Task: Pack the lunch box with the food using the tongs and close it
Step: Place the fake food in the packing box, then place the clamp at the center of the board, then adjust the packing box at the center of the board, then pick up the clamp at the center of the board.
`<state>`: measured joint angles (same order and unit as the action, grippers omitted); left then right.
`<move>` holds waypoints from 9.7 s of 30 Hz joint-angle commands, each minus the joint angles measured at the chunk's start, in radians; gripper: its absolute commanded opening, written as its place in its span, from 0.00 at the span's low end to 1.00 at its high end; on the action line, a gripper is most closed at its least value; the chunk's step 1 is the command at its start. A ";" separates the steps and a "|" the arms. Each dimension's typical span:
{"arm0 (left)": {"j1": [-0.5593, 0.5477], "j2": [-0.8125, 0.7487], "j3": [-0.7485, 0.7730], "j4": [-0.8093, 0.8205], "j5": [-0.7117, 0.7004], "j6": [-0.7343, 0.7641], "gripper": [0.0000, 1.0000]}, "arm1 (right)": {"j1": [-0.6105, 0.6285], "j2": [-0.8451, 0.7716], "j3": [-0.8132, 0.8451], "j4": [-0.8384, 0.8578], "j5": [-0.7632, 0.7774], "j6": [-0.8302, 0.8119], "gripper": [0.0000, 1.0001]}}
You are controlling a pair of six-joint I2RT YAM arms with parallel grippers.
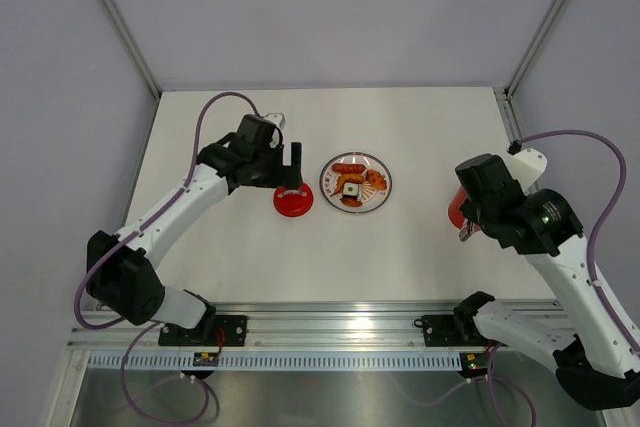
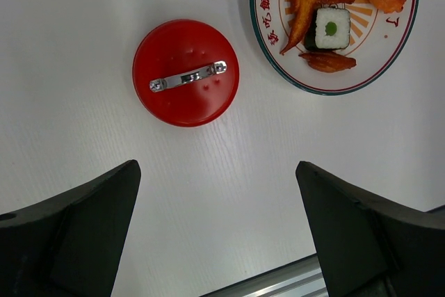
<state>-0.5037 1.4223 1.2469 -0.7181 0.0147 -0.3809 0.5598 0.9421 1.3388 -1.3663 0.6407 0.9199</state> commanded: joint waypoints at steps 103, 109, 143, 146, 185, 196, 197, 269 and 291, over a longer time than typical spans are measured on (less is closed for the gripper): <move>0.125 -0.103 0.023 0.003 0.008 -0.030 0.99 | -0.199 0.435 -0.365 1.176 -0.295 -0.630 0.00; 0.123 -0.114 0.008 0.009 0.017 -0.029 0.99 | -0.287 0.618 -0.308 1.286 -0.357 -0.678 0.02; 0.125 -0.128 -0.032 0.002 0.025 -0.018 0.99 | -0.331 0.681 0.180 0.764 -0.210 -0.650 0.80; 0.125 -0.126 -0.038 0.008 0.025 -0.016 0.99 | -0.350 0.562 0.111 0.687 -0.188 -0.593 0.81; 0.125 -0.095 -0.063 0.032 0.057 -0.015 0.99 | -0.405 0.324 -0.150 0.454 -0.392 -0.564 0.00; 0.125 -0.071 -0.038 0.039 0.074 -0.023 0.99 | -0.215 0.247 -0.148 0.388 -0.484 -0.445 0.00; 0.125 -0.069 -0.037 0.039 0.074 -0.024 0.99 | -0.187 0.253 -0.147 0.388 -0.478 -0.419 0.00; 0.125 -0.128 -0.104 0.028 0.047 -0.016 0.99 | -0.345 1.179 0.410 0.519 -0.516 -0.699 0.92; 0.125 -0.145 -0.103 0.008 0.042 -0.019 0.99 | -0.374 1.176 0.269 0.796 -0.440 -0.816 0.84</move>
<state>-0.3828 1.3079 1.1427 -0.7181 0.0521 -0.4080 0.1947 2.1666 1.6470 -0.6582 0.1825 0.1631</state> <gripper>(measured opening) 0.987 0.791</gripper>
